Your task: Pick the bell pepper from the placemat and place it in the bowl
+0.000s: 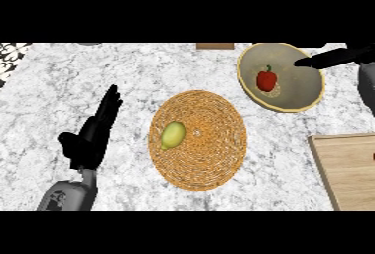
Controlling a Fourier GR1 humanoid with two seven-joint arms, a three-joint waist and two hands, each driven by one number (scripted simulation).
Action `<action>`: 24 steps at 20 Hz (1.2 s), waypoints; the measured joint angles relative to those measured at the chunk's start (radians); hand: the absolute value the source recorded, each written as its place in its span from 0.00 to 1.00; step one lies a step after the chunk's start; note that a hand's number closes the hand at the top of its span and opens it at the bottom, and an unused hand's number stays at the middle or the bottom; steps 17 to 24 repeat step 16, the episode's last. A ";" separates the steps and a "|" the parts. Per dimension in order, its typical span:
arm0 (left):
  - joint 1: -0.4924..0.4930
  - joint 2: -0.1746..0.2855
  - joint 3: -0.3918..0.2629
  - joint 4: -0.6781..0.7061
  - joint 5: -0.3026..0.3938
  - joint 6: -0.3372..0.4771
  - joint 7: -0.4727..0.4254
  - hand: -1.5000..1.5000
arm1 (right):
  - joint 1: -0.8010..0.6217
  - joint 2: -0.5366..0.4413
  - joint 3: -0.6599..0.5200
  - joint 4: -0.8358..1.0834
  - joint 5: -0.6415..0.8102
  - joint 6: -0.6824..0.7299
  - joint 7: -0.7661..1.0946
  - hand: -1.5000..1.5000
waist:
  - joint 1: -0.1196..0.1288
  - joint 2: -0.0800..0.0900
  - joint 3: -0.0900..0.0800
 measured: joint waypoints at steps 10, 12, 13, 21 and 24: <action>0.015 -0.017 0.011 -0.004 -0.012 -0.005 -0.008 0.50 | 0.091 -0.111 -0.116 0.036 -0.086 0.278 -0.057 0.00 | -0.001 0.001 0.000; 0.009 -0.023 0.013 -0.003 -0.018 -0.003 -0.004 0.50 | 0.117 -0.131 -0.127 0.023 -0.088 0.326 -0.069 0.00 | -0.002 0.000 0.000; 0.009 -0.026 0.014 0.000 -0.021 -0.004 -0.006 0.50 | 0.120 -0.135 -0.130 0.036 -0.080 0.341 -0.089 0.00 | 0.000 0.001 0.000; 0.000 -0.013 0.043 0.016 -0.007 -0.028 -0.015 0.50 | 0.162 -0.134 -0.135 0.022 -0.067 0.374 -0.125 0.00 | -0.002 0.000 0.000; 0.000 -0.013 0.043 0.016 -0.007 -0.028 -0.015 0.50 | 0.162 -0.134 -0.135 0.022 -0.067 0.374 -0.125 0.00 | -0.002 0.000 0.000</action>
